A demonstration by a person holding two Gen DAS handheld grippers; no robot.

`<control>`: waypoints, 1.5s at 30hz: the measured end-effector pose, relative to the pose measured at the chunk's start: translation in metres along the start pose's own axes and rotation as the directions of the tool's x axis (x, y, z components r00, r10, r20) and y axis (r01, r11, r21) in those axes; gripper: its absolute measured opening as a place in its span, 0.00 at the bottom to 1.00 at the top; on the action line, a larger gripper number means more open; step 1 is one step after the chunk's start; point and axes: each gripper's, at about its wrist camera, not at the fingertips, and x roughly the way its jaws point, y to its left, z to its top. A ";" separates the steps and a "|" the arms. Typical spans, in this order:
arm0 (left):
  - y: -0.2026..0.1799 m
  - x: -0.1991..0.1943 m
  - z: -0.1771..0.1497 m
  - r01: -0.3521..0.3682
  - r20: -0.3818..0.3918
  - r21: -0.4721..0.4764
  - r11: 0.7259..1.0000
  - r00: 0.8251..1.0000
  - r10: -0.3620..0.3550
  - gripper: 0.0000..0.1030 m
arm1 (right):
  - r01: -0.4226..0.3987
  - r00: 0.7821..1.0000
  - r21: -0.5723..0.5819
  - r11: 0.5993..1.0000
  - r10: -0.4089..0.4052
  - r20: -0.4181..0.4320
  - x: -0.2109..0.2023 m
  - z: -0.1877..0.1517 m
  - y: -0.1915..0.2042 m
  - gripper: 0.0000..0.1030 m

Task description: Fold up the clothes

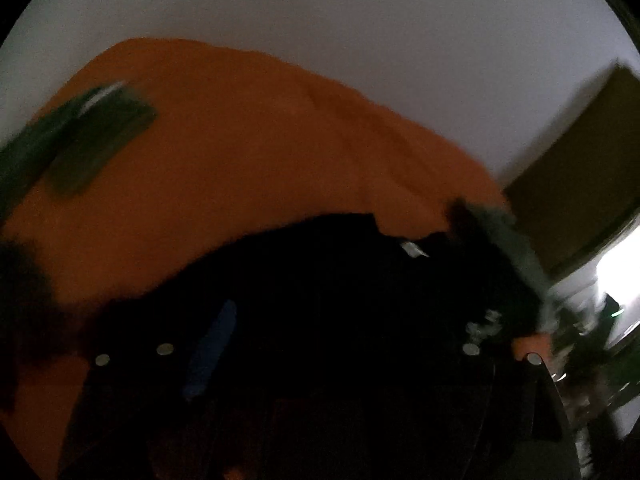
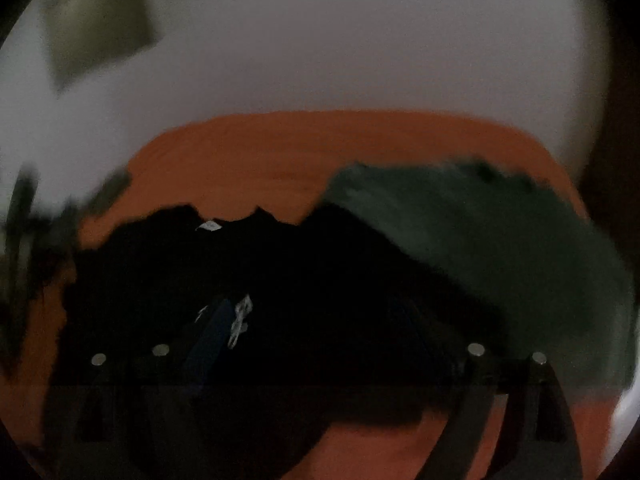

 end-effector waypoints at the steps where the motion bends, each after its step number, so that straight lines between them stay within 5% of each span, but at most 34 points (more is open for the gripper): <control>1: 0.000 0.021 0.014 -0.014 -0.049 0.015 1.000 0.999 0.015 0.83 | -0.008 1.000 -0.089 0.996 0.006 -0.022 0.015 0.014 0.008 0.85; 5: 0.011 0.095 0.054 -0.084 -0.202 0.053 0.995 0.975 0.093 0.83 | 0.035 0.988 -0.365 0.931 -0.088 -0.128 0.082 0.050 0.028 0.84; 9: 0.031 0.104 0.057 -0.174 -0.197 0.009 0.985 0.965 0.173 0.83 | 0.105 0.944 -0.436 0.894 -0.228 -0.241 0.145 0.069 0.002 0.81; 11: 0.038 0.102 0.053 -0.090 -0.199 -0.010 0.996 0.976 0.086 0.83 | 0.049 0.939 -0.361 0.931 -0.166 -0.301 0.157 0.072 -0.013 0.53; 12: 0.040 0.101 0.050 -0.054 -0.202 -0.003 0.999 0.978 0.053 0.83 | 0.002 0.936 -0.304 0.953 -0.109 -0.334 0.161 0.072 -0.019 0.15; 13: 0.041 0.100 0.046 -0.019 -0.206 0.004 1.000 0.978 0.019 0.83 | -0.019 0.934 -0.273 0.962 -0.080 -0.347 0.162 0.072 -0.024 0.02; 17: 0.040 0.101 0.028 0.051 -0.251 0.033 0.998 0.967 -0.042 0.83 | -0.027 0.958 -0.253 0.967 -0.047 -0.283 0.151 0.071 -0.030 0.02; 24: 0.062 0.083 0.044 0.017 -0.193 -0.016 1.000 0.981 -0.019 0.83 | -0.015 0.975 -0.251 0.968 -0.042 -0.217 0.126 0.069 -0.037 0.02; 27: 0.061 0.077 0.047 -0.008 -0.177 0.047 0.999 0.984 0.017 0.83 | -0.016 0.982 -0.256 0.967 -0.033 -0.188 0.115 0.072 -0.035 0.02; 33: 0.048 0.092 0.033 0.056 -0.269 0.127 0.990 0.963 -0.020 0.82 | -0.021 0.983 -0.235 0.972 -0.023 -0.183 0.115 0.074 -0.033 0.02; 35: 0.041 0.093 0.023 0.081 -0.249 0.160 0.984 0.968 -0.039 0.67 | -0.019 0.982 -0.237 0.971 -0.026 -0.187 0.115 0.073 -0.032 0.02; 37: 0.035 0.090 0.015 0.043 -0.204 0.199 0.979 0.979 -0.002 0.06 | -0.015 0.983 -0.252 0.968 -0.032 -0.183 0.113 0.072 -0.031 0.02; 41: 0.044 0.068 0.012 -0.039 -0.053 0.097 0.994 0.998 0.045 0.06 | -0.009 0.988 -0.250 0.968 -0.031 -0.153 0.105 0.075 -0.029 0.02; 45: 0.047 0.046 0.013 -0.067 0.033 0.036 0.997 0.997 0.065 0.06 | 0.010 0.985 -0.292 0.956 -0.059 -0.159 0.099 0.075 -0.019 0.02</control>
